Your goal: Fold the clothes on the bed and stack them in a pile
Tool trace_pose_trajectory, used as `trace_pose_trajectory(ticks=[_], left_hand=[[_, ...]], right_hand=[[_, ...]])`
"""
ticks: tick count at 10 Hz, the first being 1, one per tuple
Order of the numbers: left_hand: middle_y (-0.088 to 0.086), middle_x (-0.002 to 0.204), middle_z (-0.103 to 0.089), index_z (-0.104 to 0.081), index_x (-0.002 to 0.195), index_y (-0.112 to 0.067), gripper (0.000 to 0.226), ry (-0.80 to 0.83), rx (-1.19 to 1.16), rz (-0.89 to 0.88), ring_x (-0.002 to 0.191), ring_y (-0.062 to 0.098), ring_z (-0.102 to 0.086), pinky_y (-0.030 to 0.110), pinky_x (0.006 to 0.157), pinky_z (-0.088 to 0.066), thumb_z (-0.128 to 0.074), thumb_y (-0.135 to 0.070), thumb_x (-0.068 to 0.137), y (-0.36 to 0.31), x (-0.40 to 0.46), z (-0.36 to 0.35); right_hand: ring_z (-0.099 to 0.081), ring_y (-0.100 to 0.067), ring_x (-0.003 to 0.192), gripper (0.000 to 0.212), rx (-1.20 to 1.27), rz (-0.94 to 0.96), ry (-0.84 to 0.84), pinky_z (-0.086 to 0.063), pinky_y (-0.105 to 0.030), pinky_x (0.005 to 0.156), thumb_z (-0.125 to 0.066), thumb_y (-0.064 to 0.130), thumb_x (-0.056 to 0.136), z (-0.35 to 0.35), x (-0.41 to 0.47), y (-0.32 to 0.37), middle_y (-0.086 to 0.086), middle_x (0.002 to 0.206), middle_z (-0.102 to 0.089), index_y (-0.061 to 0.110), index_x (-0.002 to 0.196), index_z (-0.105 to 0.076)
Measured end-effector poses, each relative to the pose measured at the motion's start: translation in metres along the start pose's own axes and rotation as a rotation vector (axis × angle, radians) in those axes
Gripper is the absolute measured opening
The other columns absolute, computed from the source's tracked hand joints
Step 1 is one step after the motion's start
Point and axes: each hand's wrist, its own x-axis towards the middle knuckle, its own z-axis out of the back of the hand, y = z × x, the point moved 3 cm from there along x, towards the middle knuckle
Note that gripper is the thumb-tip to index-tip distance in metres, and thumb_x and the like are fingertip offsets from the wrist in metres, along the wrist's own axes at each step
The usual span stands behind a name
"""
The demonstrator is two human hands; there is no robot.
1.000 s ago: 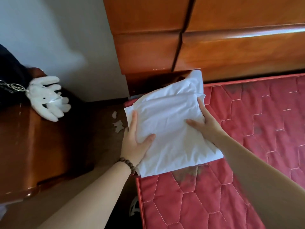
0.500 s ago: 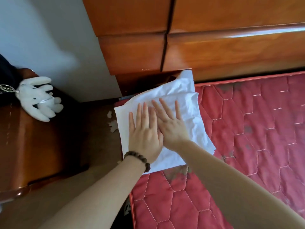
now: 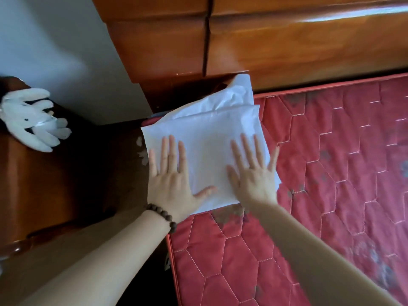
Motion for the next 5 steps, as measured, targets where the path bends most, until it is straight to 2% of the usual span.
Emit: trace_pose_trajectory(ticks=[1, 2, 3, 4, 5], left_hand=[[0.023, 0.158, -0.007, -0.015, 0.15, 0.002, 0.128, 0.116, 0.031, -0.073, 0.148, 0.032, 0.0, 0.052, 0.119, -0.008, -0.013, -0.095, 0.067, -0.007, -0.019, -0.012], [0.022, 0.158, 0.0, -0.008, 0.151, 0.002, 0.127, 0.165, 0.082, -0.064, 0.148, 0.031, 0.005, 0.05, 0.119, -0.007, -0.012, -0.093, 0.066, -0.001, -0.02, -0.021], [0.02, 0.159, 0.005, 0.0, 0.151, 0.0, 0.125, 0.202, 0.077, -0.044, 0.148, 0.029, 0.009, 0.048, 0.12, -0.003, -0.011, -0.093, 0.066, -0.001, -0.019, -0.02], [0.014, 0.161, 0.003, -0.002, 0.152, -0.006, 0.118, 0.249, 0.06, -0.033, 0.148, 0.026, 0.008, 0.044, 0.121, -0.001, -0.007, -0.09, 0.07, 0.004, -0.018, -0.006], [0.006, 0.161, -0.006, -0.007, 0.153, -0.013, 0.108, 0.235, 0.0, -0.021, 0.148, 0.024, 0.001, 0.043, 0.12, -0.004, -0.007, -0.086, 0.073, 0.007, -0.021, 0.022]], right_hand=[[-0.011, -0.02, 0.148, 0.056, 0.013, 0.181, 0.096, -0.009, -0.065, 0.113, -0.029, 0.048, 0.097, -0.018, -0.028, 0.029, 0.006, 0.158, -0.022, 0.029, 0.15, -0.028], [-0.01, -0.014, 0.148, 0.06, -0.032, -0.016, 0.136, -0.001, -0.064, 0.114, -0.025, 0.055, 0.097, -0.026, -0.031, 0.006, 0.012, 0.158, -0.016, 0.031, 0.151, -0.021], [0.005, -0.011, 0.148, 0.062, -0.054, -0.14, 0.194, 0.008, -0.06, 0.114, -0.012, 0.059, 0.097, -0.025, -0.034, -0.014, 0.014, 0.16, -0.001, 0.033, 0.153, -0.004], [0.014, -0.01, 0.147, 0.064, -0.042, -0.186, 0.255, 0.013, -0.057, 0.115, -0.004, 0.059, 0.095, -0.012, -0.033, -0.005, 0.013, 0.161, 0.005, 0.03, 0.153, 0.0], [0.015, -0.011, 0.147, 0.065, 0.017, -0.239, 0.245, 0.014, -0.055, 0.115, -0.006, 0.055, 0.097, 0.017, -0.037, 0.013, 0.008, 0.161, 0.003, 0.024, 0.153, -0.005]])
